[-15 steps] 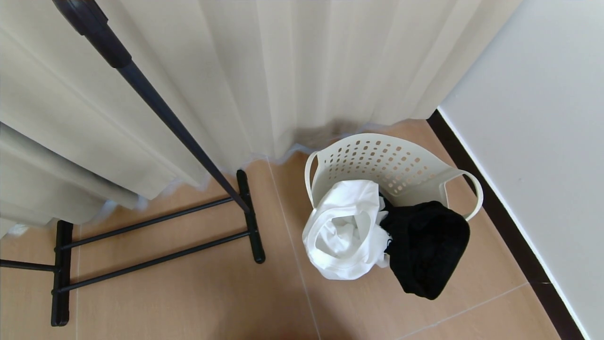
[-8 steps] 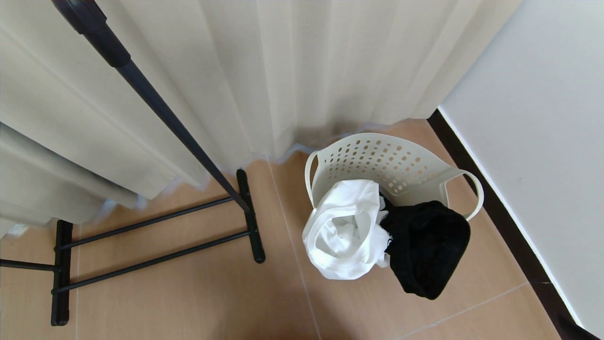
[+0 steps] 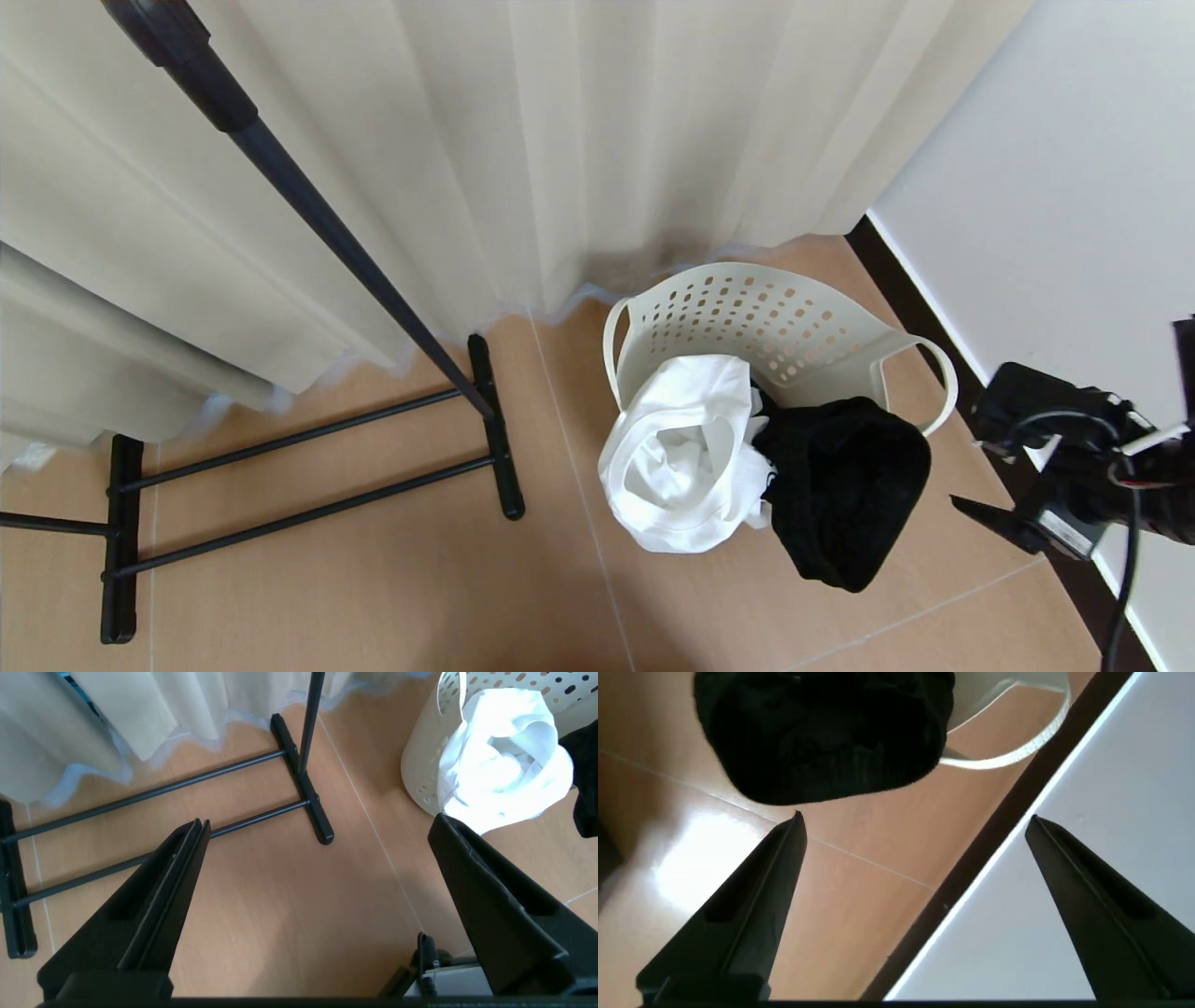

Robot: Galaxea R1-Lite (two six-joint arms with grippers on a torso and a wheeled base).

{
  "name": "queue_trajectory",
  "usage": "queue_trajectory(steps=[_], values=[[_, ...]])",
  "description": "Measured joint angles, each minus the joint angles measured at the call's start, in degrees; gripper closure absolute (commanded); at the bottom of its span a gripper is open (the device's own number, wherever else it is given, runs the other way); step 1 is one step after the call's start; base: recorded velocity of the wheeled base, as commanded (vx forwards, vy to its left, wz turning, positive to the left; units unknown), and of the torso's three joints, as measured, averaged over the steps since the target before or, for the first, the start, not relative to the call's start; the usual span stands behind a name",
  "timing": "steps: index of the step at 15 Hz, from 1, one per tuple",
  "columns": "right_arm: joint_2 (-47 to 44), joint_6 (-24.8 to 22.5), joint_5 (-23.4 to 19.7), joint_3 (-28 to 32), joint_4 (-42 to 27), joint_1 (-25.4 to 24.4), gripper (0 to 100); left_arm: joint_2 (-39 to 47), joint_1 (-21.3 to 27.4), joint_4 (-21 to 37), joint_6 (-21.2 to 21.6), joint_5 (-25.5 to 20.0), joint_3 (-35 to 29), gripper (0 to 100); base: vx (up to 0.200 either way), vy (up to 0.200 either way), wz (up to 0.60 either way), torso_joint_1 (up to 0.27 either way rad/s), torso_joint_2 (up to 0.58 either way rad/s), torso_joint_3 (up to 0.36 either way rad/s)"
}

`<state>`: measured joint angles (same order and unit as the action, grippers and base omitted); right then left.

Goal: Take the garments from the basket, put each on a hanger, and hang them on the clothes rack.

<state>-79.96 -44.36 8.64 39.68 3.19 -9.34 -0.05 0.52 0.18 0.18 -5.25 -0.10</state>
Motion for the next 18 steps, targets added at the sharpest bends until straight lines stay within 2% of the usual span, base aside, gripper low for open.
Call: queue_trajectory(steps=[5,6,9,15,16,18], values=[[-21.9,-7.7,5.8,2.3,26.3,-0.6,0,0.0,0.0,0.0,0.0,0.0,0.0,0,0.0,0.0,0.0,0.0,0.0,0.0],[-25.3,-8.6,6.9,2.7,29.5,-0.5,0,0.0,0.0,0.0,0.0,0.0,0.0,0,0.0,0.0,0.0,0.0,0.0,0.0],[-31.4,-9.1,7.7,5.9,30.5,0.0,0,0.0,0.0,0.0,0.0,0.0,0.0,0,0.0,0.0,0.0,0.0,0.0,0.0],[-36.0,-9.1,7.7,10.1,30.5,1.9,0,0.0,0.0,0.0,0.0,0.0,0.0,0,0.0,0.0,0.0,0.0,0.0,0.0],[-36.2,-9.1,7.7,10.3,30.6,2.1,100,0.0,0.0,0.0,0.0,0.0,0.0,0,0.0,0.0,0.0,0.0,0.0,0.0],[-36.4,-9.0,7.7,10.4,30.7,2.3,100,0.0,0.0,0.0,0.0,0.0,0.0,0,0.0,0.0,0.0,0.0,0.0,0.0]])
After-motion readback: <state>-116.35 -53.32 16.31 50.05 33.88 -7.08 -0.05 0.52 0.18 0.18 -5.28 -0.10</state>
